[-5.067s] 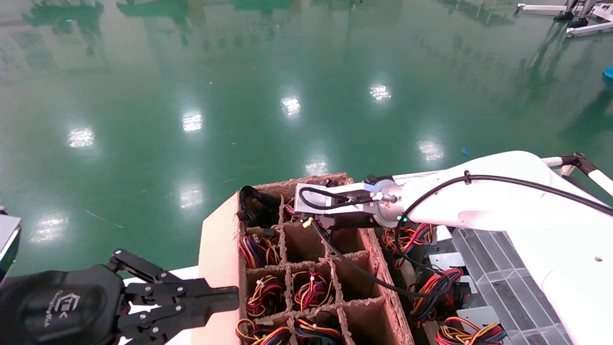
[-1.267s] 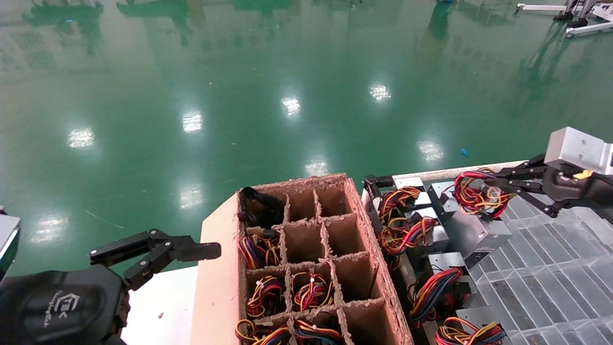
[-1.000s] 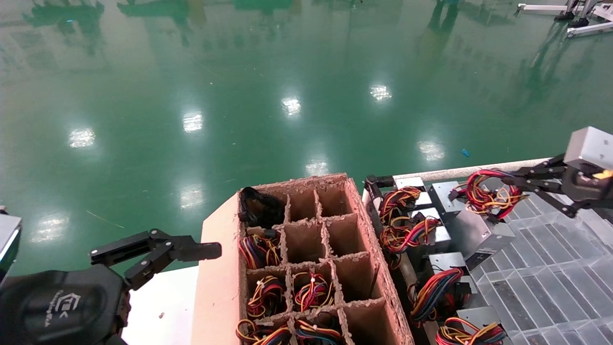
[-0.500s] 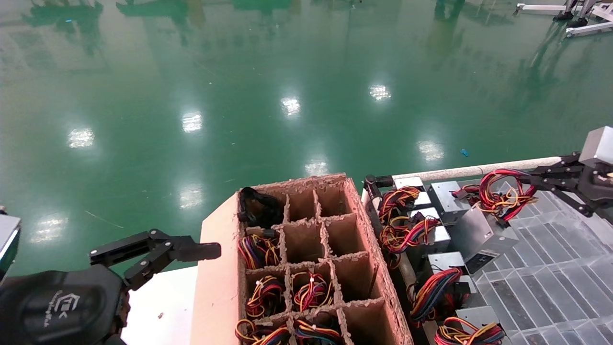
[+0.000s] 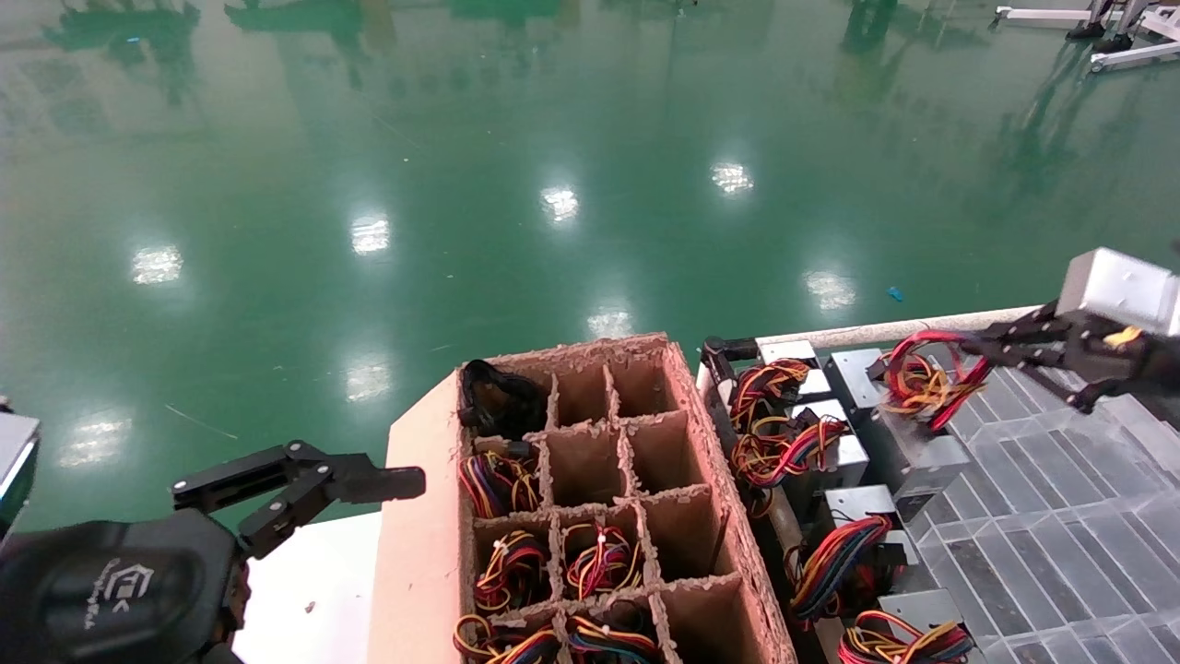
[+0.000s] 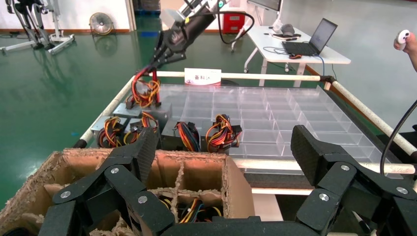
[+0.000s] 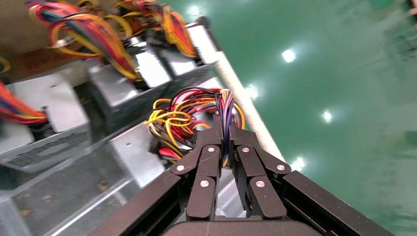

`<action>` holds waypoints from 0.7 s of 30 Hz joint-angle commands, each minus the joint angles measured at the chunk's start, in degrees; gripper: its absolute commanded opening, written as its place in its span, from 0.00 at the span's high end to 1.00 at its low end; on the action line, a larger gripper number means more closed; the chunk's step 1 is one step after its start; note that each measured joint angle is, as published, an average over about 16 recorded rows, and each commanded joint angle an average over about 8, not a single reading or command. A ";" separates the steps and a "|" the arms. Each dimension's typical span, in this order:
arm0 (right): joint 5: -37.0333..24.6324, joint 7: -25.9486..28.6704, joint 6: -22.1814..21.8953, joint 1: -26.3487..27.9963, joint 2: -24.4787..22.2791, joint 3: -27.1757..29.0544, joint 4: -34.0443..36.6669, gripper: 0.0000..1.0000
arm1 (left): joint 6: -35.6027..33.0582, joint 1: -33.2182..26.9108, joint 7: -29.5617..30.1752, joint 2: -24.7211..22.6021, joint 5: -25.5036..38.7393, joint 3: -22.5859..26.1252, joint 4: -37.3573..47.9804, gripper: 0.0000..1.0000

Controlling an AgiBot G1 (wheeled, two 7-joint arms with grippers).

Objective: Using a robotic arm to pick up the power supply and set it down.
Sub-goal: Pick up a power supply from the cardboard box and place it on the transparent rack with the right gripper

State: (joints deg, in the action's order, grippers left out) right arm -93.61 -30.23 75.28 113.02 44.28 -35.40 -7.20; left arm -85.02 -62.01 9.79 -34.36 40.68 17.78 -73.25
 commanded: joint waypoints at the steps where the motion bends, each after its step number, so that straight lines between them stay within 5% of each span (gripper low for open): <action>1: -0.21 -0.50 0.18 -0.36 0.57 -0.19 0.52 1.00 | 0.00 0.00 0.00 0.00 0.00 0.00 0.00 0.00; 4: -0.63 -0.44 0.35 -0.33 1.24 -0.51 1.23 0.90 | 0.00 0.00 -0.01 0.00 -0.01 0.01 0.00 0.00; 11: -1.24 -0.18 0.36 0.14 2.23 -0.96 2.24 0.05 | 0.02 0.00 -0.01 0.01 -0.02 0.02 0.01 0.00; 21: -1.30 -0.19 0.32 0.20 2.24 -1.00 2.26 0.00 | 0.02 0.01 -0.01 0.01 -0.02 0.02 0.01 0.00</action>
State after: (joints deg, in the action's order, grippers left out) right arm -94.97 -30.35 75.63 113.34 46.60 -36.44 -4.97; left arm -84.99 -62.01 9.77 -34.35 40.65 17.81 -73.24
